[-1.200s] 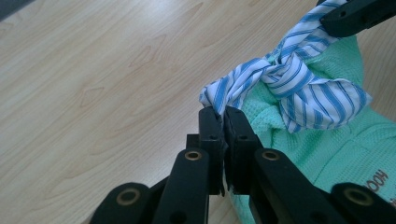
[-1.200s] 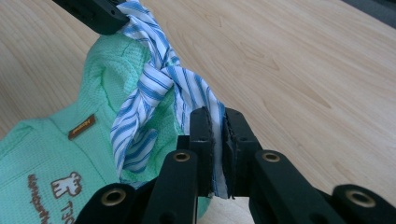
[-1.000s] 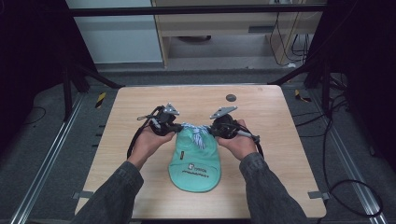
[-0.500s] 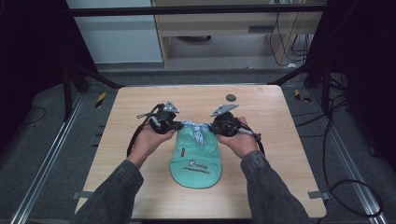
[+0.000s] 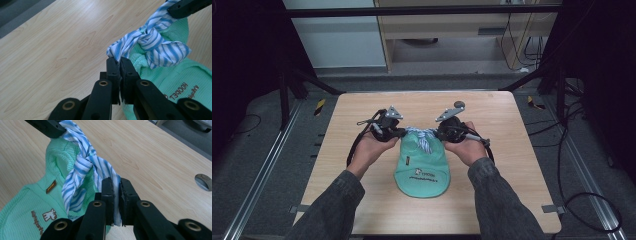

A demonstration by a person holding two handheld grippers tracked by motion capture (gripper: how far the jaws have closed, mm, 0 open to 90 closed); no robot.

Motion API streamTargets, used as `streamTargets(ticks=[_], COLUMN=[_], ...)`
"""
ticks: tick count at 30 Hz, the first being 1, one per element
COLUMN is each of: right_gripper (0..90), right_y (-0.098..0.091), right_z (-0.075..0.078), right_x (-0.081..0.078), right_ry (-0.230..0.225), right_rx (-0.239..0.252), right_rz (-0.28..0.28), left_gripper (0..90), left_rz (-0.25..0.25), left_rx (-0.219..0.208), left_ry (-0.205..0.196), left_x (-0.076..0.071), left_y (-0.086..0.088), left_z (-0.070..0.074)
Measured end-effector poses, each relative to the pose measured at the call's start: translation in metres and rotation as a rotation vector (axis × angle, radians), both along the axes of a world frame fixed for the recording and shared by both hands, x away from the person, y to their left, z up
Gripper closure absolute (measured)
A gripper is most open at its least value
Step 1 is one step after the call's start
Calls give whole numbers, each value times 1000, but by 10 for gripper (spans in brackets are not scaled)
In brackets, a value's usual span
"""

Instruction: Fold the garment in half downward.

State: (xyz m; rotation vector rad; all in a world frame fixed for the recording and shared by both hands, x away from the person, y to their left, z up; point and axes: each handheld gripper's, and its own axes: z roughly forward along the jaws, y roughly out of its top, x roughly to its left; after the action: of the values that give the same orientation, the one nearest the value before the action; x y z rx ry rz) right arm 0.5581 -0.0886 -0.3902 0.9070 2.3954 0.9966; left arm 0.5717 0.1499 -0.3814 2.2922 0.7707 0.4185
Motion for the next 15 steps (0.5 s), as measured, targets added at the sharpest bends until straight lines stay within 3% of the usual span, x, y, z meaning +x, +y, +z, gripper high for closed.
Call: streamTargets(ticks=[15], right_gripper=[831], right_y=[4], right_z=[7], right_x=[12], right_ry=[-17], right_rx=[-6], right_rz=[-6], left_gripper=[868], left_rz=[8], left_rx=[-1], left_ry=[-19], left_x=[4], left_y=[1], left_z=[8])
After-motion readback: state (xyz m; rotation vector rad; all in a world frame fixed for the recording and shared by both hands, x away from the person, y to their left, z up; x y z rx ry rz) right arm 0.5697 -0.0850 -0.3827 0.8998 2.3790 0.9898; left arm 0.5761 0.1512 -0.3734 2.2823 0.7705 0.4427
